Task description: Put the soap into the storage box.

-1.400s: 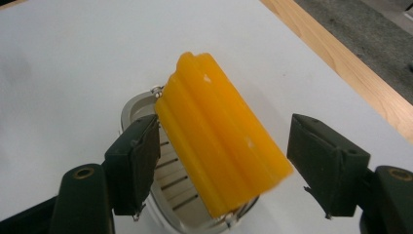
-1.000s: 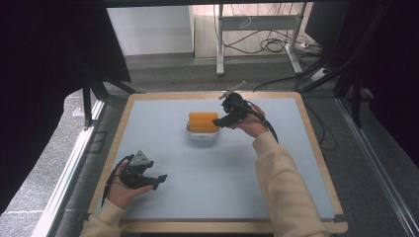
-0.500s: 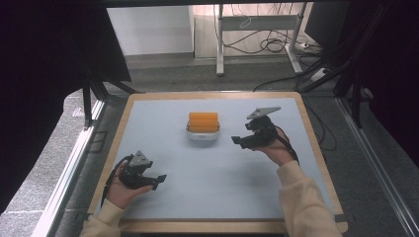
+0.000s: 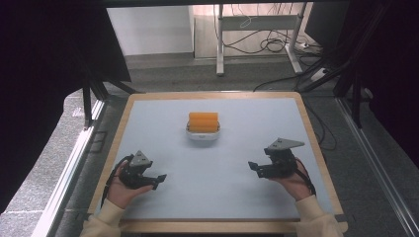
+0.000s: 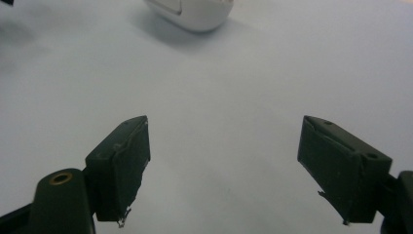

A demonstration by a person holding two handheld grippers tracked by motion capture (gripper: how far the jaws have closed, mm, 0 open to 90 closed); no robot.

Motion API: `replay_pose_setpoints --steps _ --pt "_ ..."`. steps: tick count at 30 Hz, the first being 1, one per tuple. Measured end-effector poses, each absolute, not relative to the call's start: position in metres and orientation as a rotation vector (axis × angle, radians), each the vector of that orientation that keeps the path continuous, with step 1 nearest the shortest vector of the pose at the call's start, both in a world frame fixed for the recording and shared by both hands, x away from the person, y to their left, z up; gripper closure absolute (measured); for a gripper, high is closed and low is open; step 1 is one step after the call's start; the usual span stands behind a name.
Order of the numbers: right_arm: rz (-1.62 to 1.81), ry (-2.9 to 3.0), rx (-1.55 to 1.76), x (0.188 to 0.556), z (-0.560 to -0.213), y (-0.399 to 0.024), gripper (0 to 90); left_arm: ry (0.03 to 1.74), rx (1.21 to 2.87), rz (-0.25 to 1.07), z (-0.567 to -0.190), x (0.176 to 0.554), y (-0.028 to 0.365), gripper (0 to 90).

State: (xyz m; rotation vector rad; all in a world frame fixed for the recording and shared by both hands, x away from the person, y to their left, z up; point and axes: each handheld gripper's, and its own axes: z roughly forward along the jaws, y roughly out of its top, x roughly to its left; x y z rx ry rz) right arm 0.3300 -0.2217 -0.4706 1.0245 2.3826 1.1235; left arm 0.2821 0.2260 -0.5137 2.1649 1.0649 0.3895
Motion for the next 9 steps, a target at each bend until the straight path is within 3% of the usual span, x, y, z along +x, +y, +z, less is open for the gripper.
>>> replay_pose_setpoints --steps 9 --pt "1.144 2.332 0.987 0.3238 -0.4711 -0.2192 16.8 1.060 2.164 0.393 -0.5134 0.2820 0.2261 24.2"
